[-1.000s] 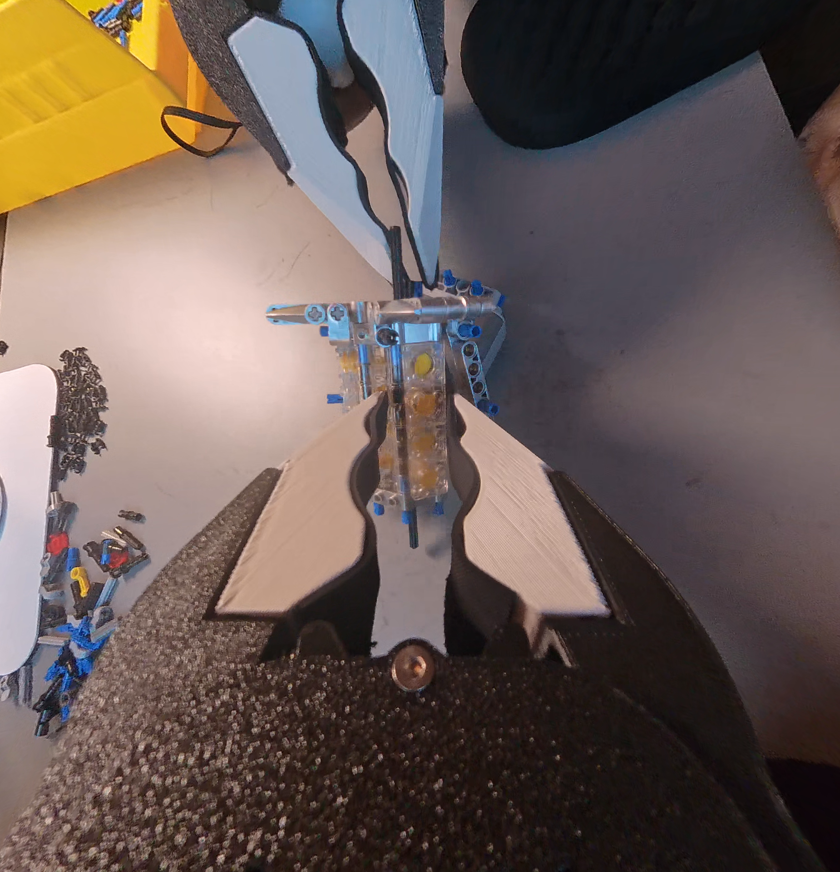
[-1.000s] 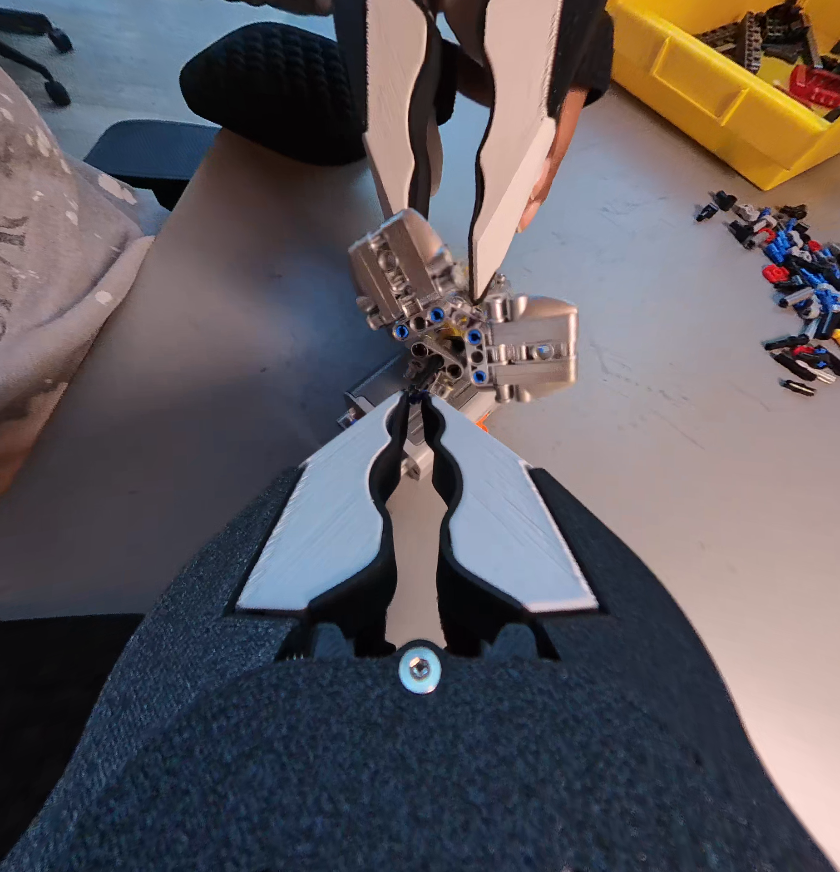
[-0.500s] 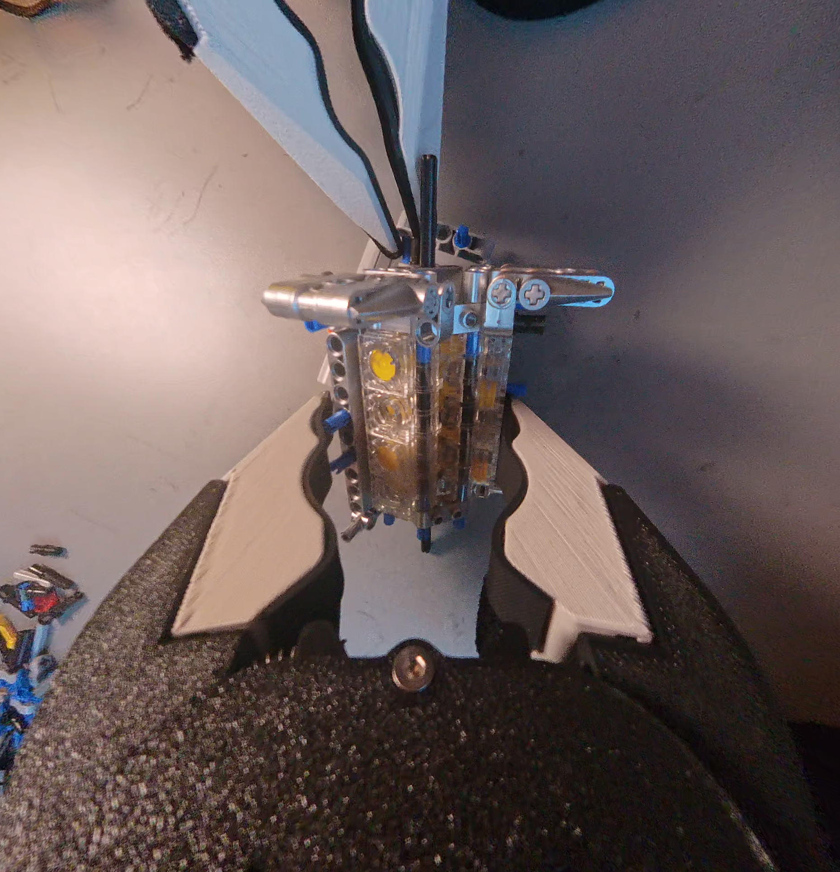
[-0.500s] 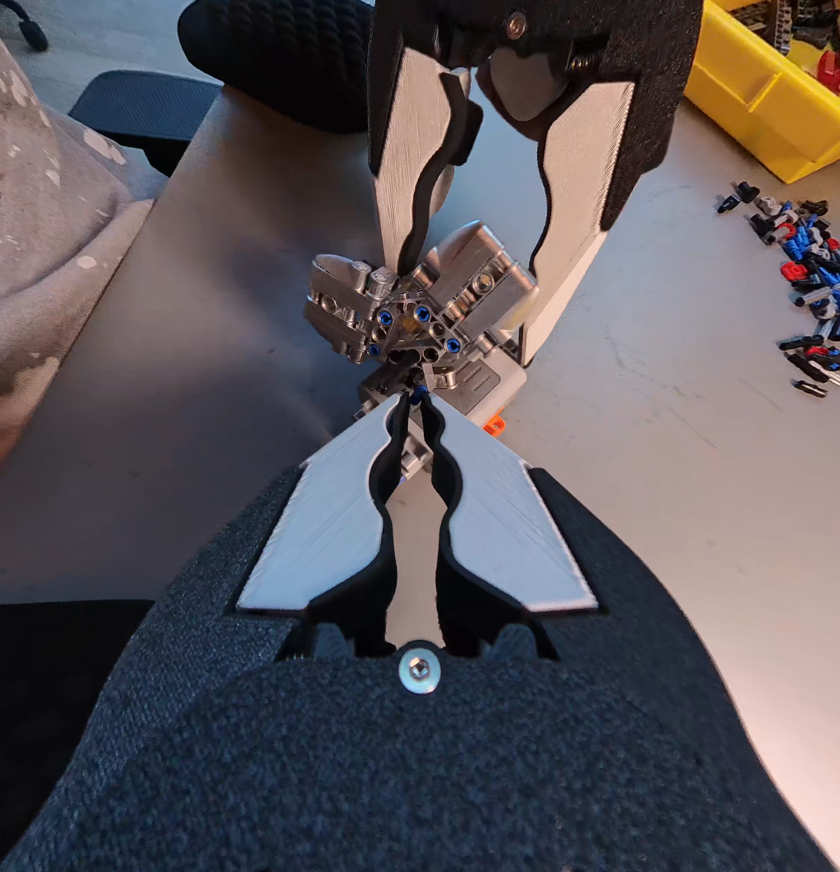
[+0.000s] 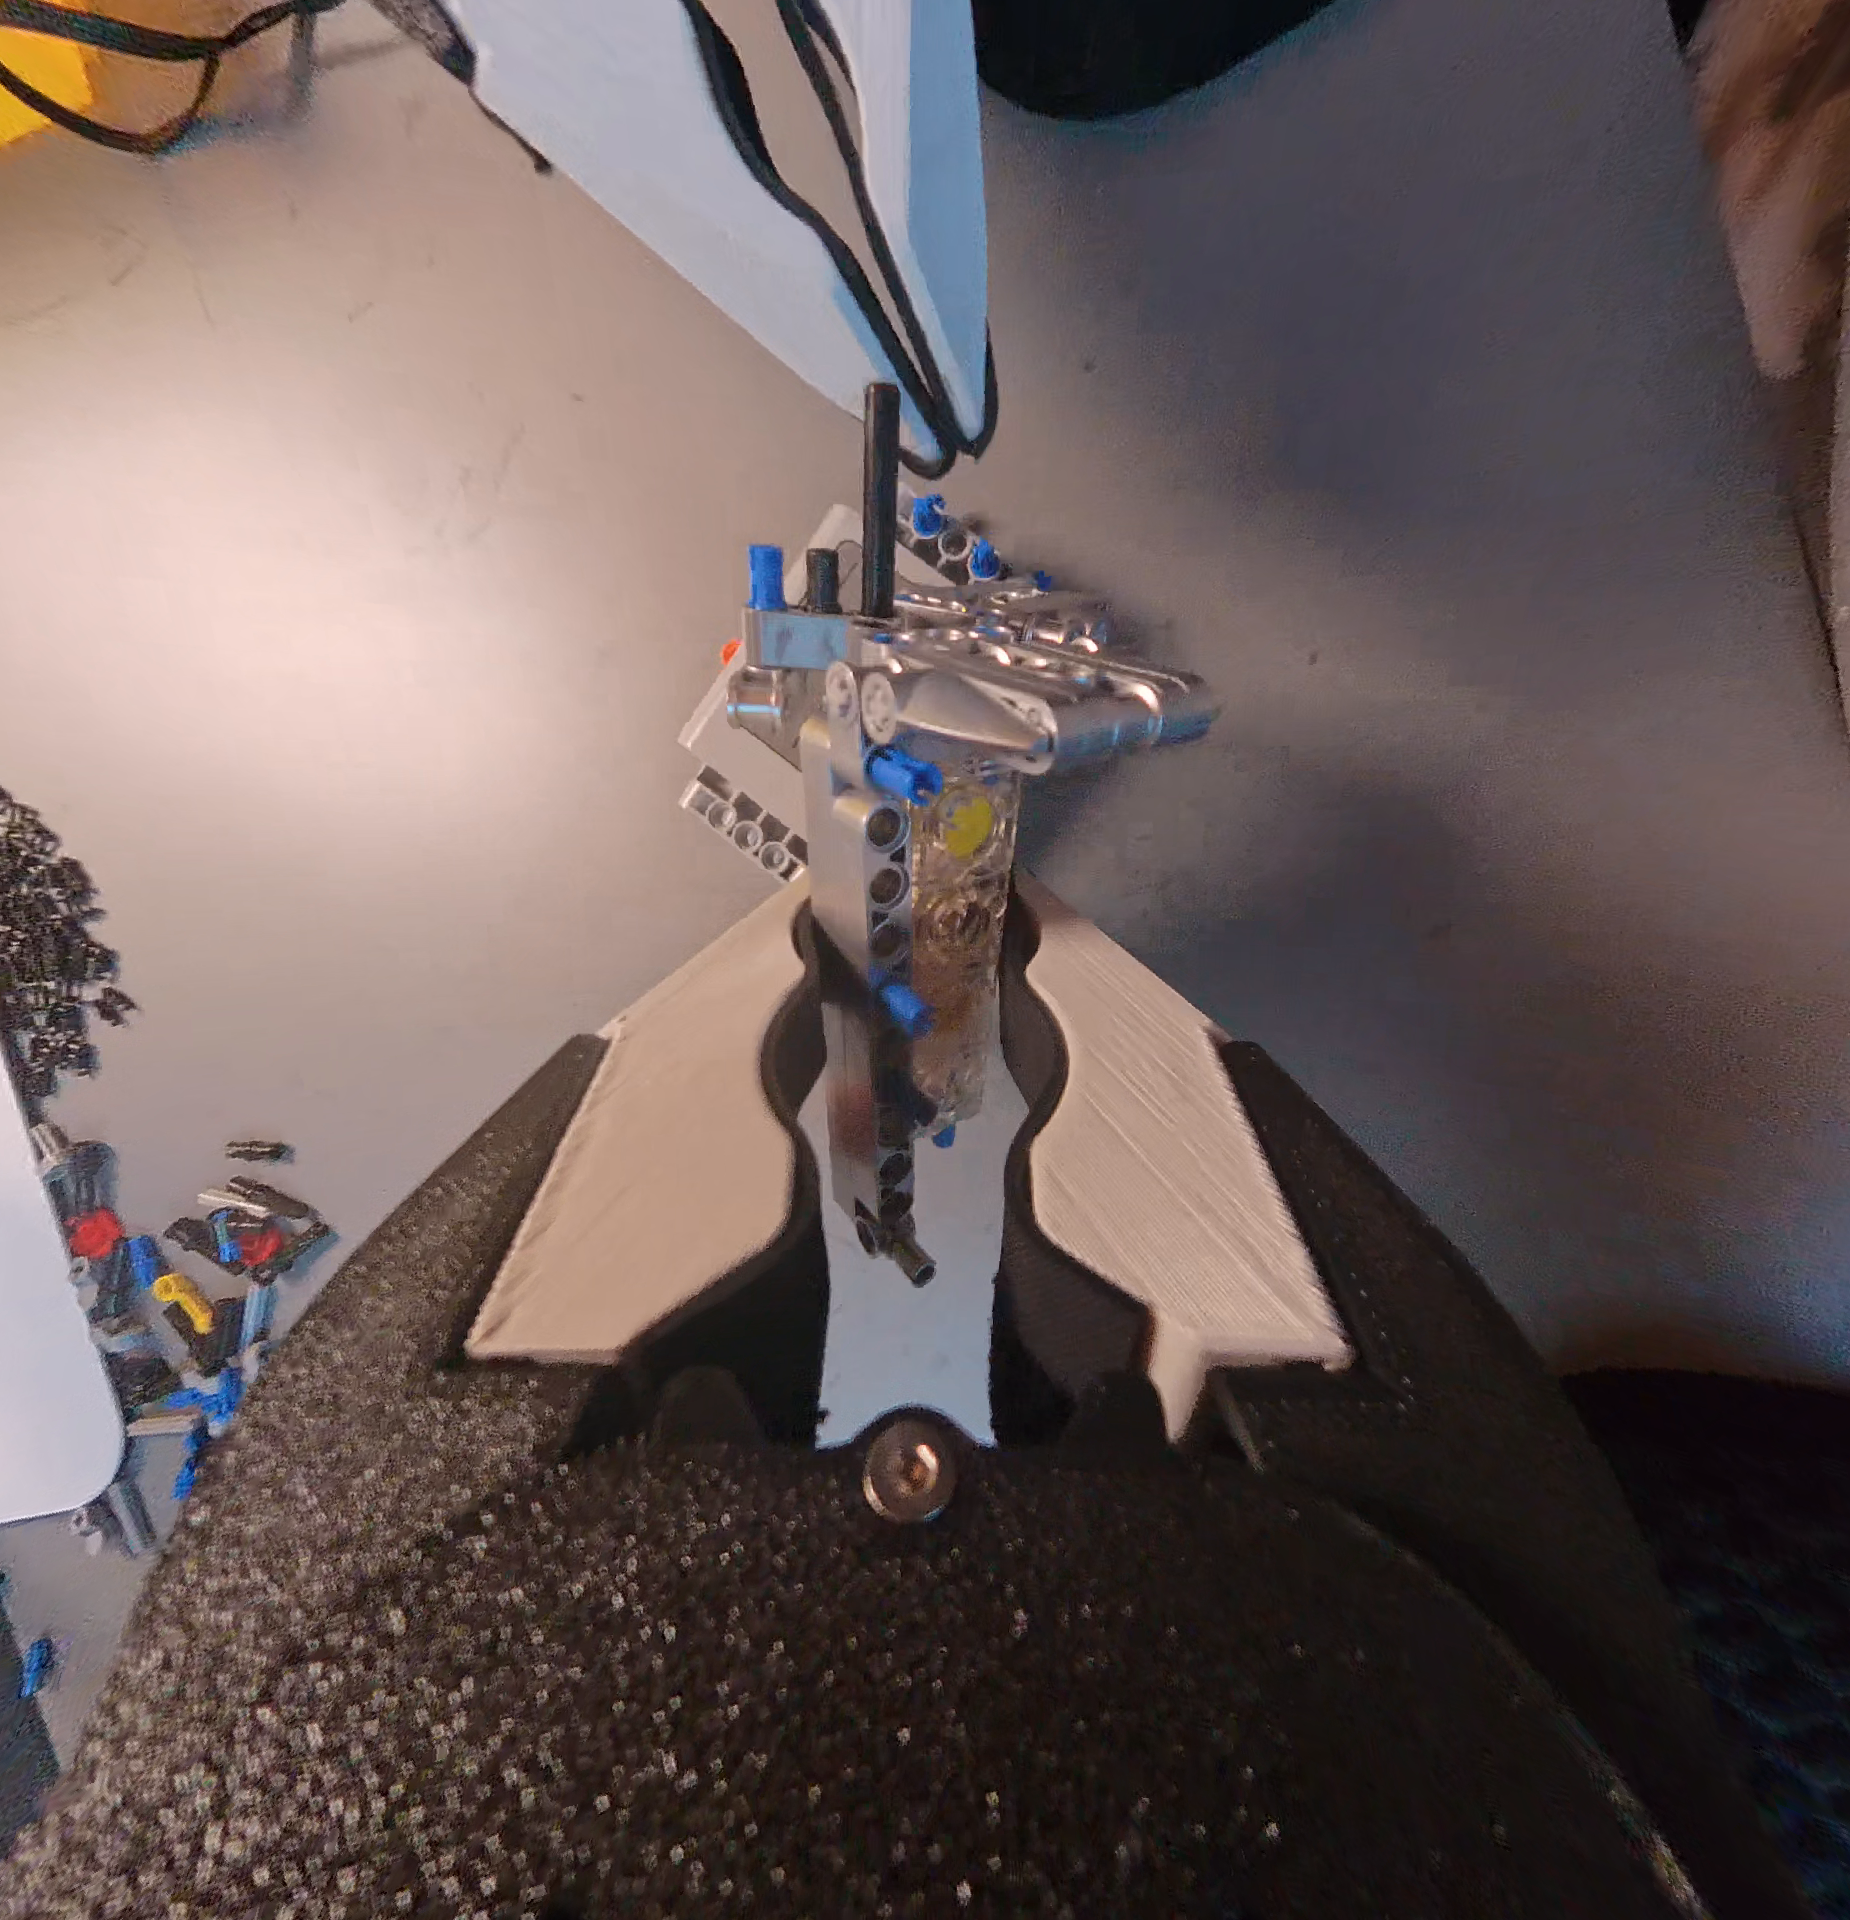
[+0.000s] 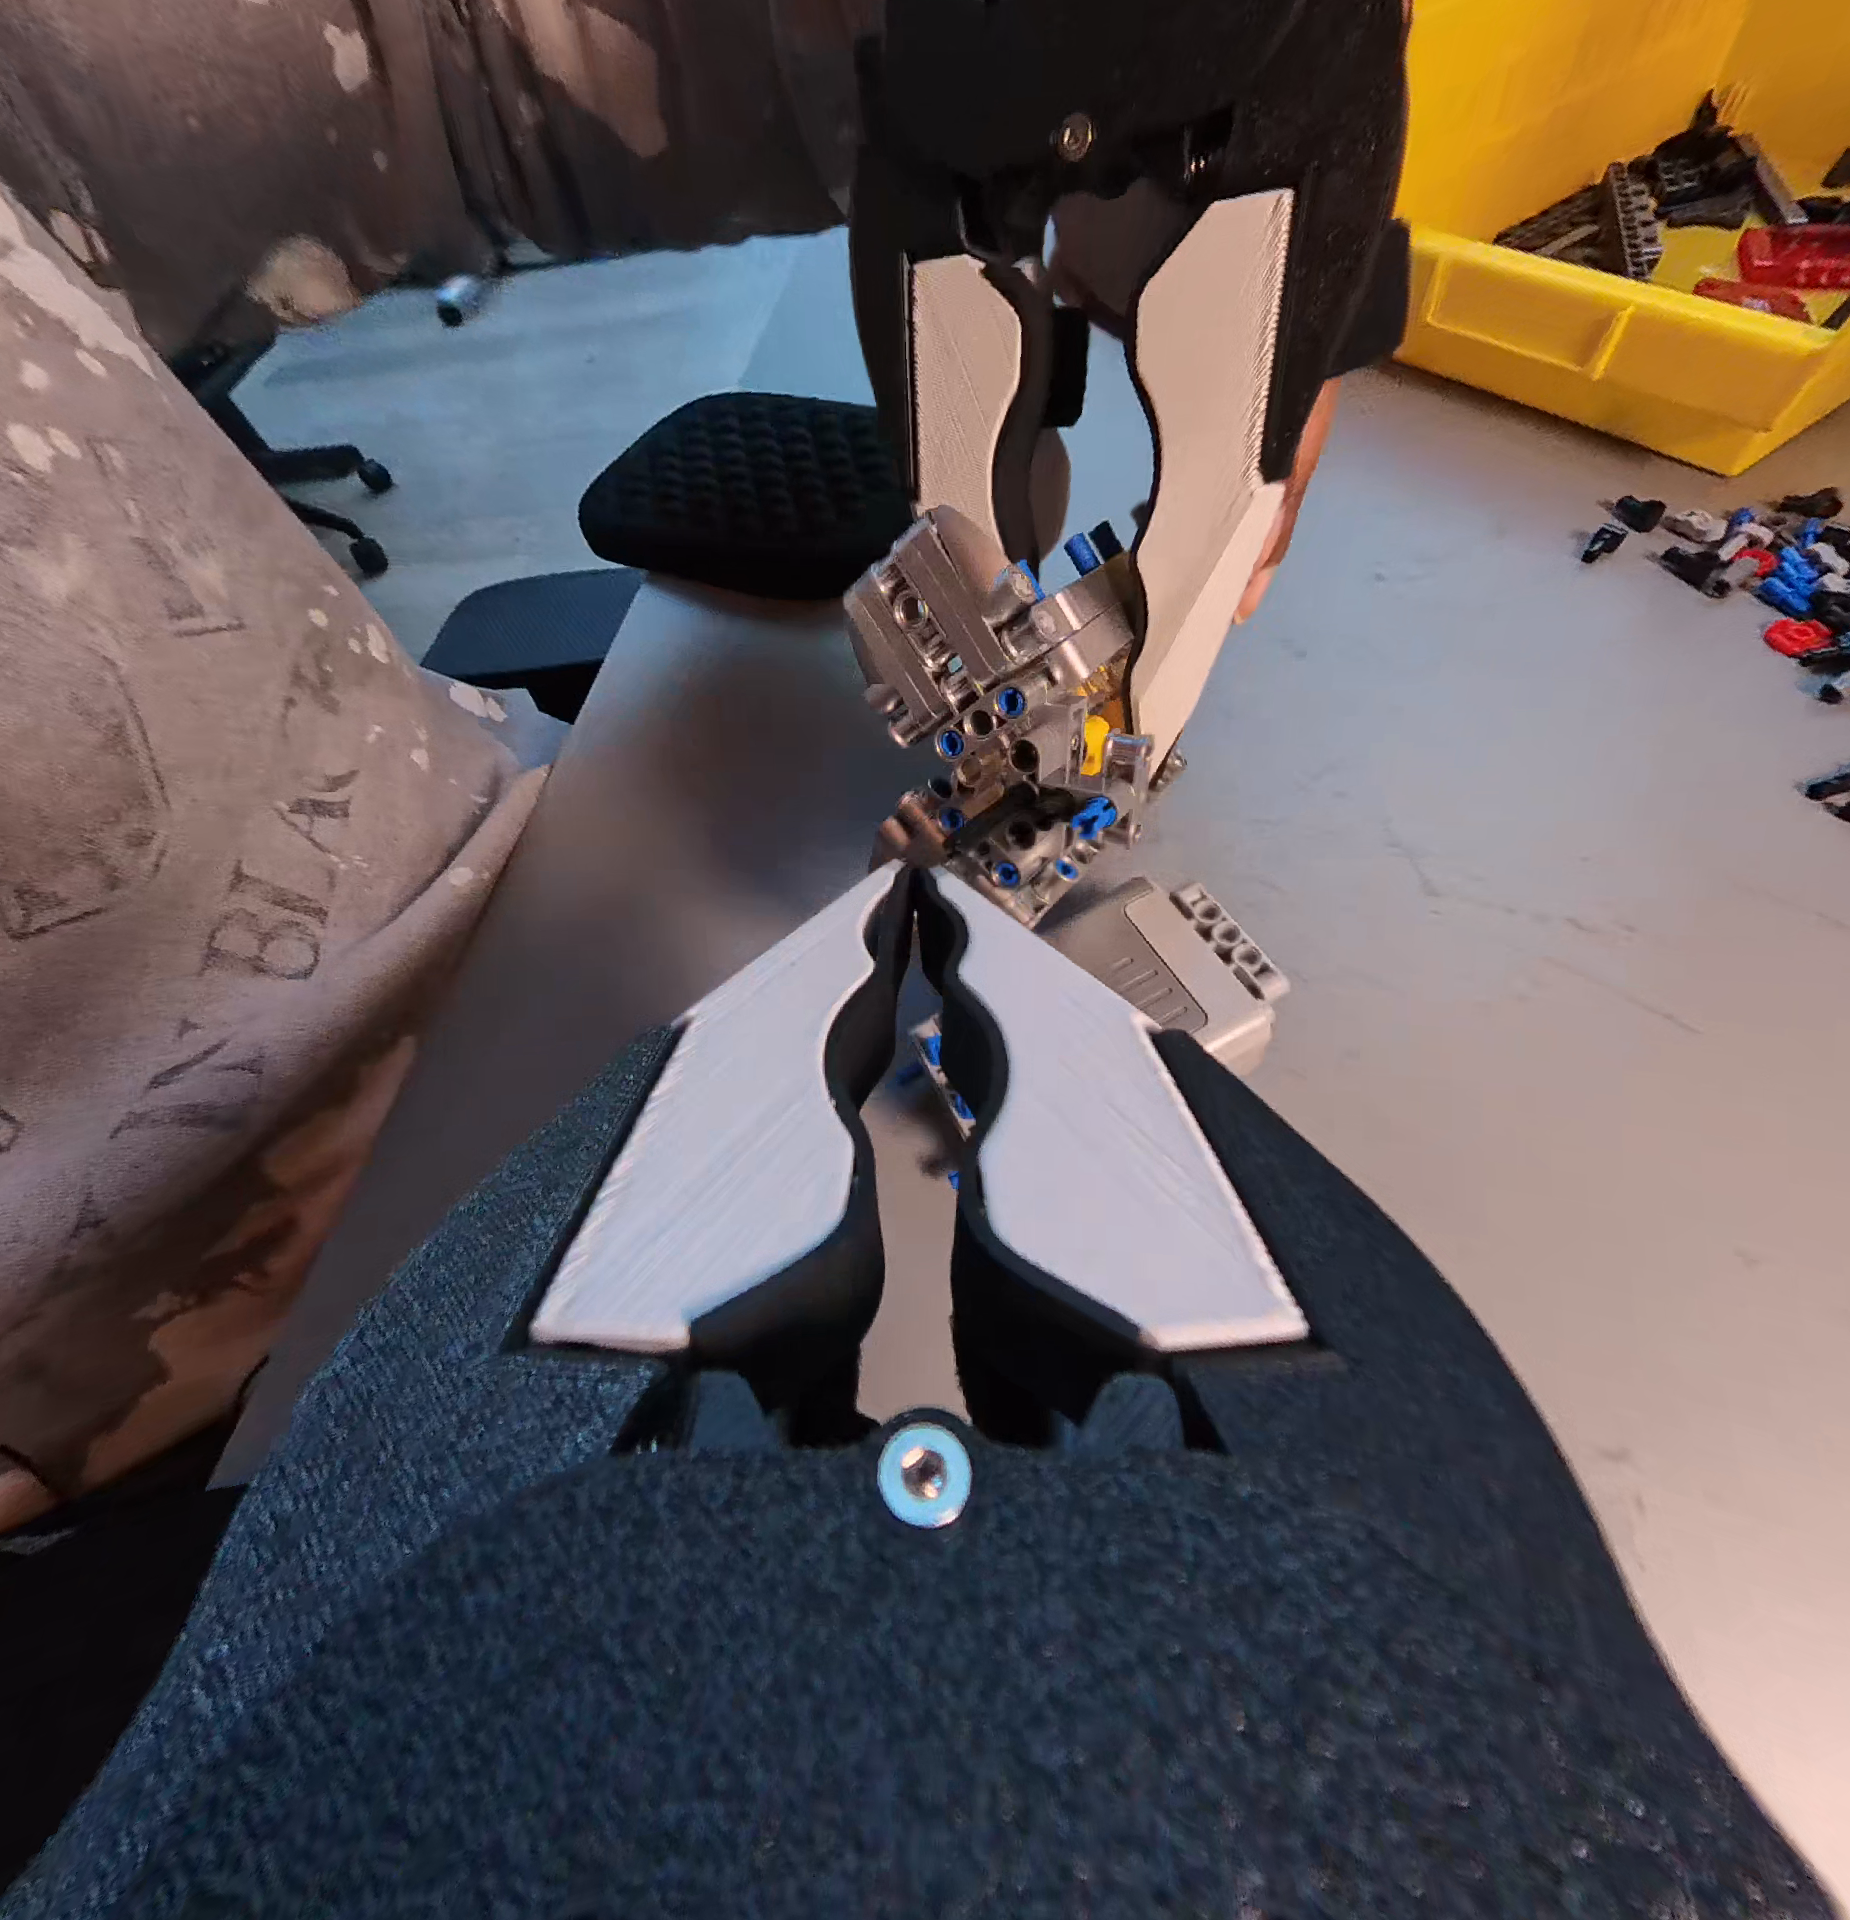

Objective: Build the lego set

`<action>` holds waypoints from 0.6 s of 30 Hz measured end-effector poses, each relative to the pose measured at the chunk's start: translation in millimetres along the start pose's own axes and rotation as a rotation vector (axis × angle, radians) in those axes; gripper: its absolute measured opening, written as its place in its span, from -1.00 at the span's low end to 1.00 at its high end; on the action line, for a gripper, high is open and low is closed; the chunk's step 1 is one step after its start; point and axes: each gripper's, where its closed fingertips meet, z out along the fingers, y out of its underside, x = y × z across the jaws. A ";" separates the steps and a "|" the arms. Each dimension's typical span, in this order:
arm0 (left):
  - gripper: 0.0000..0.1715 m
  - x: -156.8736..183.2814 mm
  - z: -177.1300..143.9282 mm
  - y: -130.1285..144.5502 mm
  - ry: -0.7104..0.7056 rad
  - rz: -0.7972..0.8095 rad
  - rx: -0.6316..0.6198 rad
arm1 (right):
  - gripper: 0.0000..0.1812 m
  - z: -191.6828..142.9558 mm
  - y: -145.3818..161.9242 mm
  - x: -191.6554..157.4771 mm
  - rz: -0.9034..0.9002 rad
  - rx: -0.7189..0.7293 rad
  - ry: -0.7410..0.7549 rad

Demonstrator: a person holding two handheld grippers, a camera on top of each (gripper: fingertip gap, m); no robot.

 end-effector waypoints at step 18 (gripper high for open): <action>-0.70 34.6 -13.8 -12.8 0.495 -0.201 0.002 | -0.73 -7.1 -10.3 -2.2 -0.746 0.069 0.379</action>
